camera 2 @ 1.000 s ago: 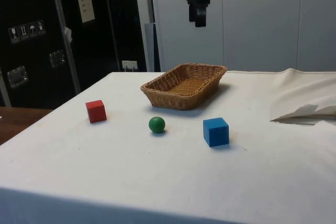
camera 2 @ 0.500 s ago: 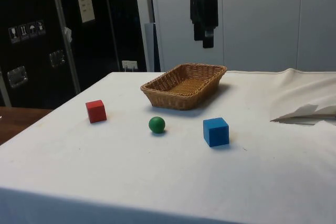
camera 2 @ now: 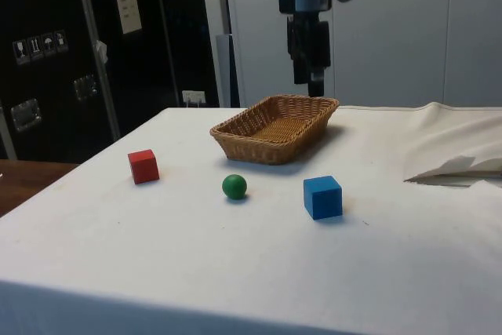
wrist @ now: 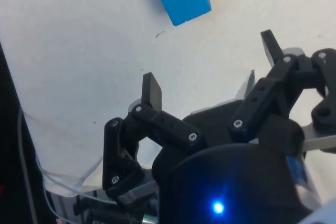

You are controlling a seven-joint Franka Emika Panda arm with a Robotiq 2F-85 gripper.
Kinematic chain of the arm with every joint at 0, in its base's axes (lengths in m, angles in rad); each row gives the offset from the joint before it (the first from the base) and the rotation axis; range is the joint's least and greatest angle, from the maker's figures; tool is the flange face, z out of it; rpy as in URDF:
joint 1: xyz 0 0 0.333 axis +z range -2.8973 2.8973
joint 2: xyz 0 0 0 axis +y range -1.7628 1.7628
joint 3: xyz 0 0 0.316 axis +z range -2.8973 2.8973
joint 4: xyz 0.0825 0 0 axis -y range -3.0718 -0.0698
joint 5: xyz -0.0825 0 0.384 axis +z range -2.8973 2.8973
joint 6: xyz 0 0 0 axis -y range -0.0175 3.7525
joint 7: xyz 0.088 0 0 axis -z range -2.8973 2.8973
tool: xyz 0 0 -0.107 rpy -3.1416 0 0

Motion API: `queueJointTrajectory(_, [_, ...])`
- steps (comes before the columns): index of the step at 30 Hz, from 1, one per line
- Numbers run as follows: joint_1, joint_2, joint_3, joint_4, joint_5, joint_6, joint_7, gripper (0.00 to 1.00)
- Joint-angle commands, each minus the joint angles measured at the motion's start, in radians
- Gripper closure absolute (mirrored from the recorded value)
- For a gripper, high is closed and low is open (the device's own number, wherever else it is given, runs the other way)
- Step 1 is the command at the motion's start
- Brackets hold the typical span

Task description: Place all non-red objects into the basket.

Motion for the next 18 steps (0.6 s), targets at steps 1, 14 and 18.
queueJointTrajectory(1, [0.006,0.001,-0.002,-0.008,0.011,0.015,-0.005,0.0])
queueJointTrajectory(14, [0.009,0.014,0.006,-0.055,0.083,0.054,-0.054,0.0])
queueJointTrajectory(18, [0.018,0.045,0.016,-0.077,0.111,0.117,-0.061,0.0])
